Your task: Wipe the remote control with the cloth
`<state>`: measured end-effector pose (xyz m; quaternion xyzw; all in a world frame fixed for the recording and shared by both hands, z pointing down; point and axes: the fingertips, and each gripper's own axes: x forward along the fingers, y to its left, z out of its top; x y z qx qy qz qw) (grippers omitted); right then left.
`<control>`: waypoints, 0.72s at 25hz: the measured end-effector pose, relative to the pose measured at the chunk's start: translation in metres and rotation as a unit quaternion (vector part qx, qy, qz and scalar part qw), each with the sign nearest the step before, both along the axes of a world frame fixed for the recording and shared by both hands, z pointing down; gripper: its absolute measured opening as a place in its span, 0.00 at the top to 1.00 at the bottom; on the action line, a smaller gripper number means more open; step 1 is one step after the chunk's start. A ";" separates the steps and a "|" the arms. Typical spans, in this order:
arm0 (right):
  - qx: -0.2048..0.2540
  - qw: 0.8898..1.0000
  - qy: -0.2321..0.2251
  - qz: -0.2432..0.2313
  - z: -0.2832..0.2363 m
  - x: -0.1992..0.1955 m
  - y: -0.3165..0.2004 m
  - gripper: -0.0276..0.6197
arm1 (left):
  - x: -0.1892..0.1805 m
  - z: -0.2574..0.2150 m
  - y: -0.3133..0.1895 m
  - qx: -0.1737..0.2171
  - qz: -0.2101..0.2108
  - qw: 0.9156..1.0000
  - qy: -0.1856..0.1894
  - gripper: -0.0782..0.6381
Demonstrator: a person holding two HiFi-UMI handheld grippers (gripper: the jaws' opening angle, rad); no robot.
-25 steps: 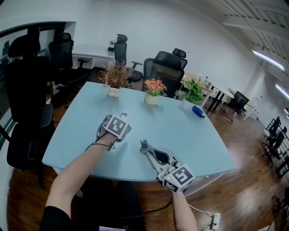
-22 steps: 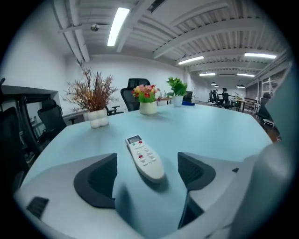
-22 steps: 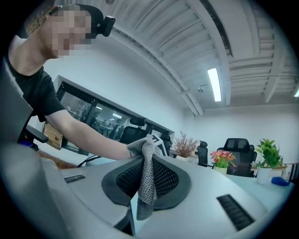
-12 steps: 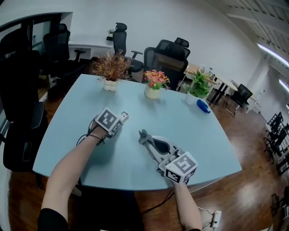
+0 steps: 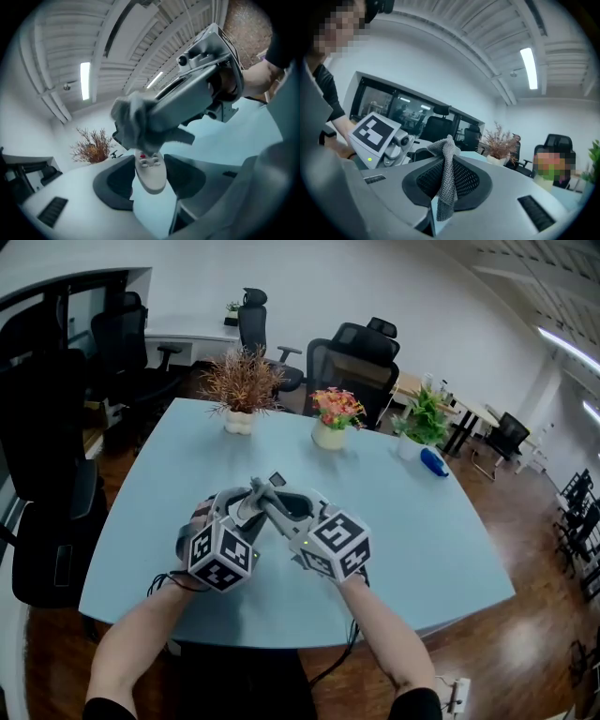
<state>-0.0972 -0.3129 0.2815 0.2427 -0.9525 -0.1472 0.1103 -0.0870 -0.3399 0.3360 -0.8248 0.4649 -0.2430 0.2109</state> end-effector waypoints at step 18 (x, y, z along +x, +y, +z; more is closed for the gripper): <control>0.063 0.996 -0.057 0.002 0.000 0.021 -0.043 0.91 | 0.012 -0.009 -0.001 0.042 0.033 0.999 0.008 0.62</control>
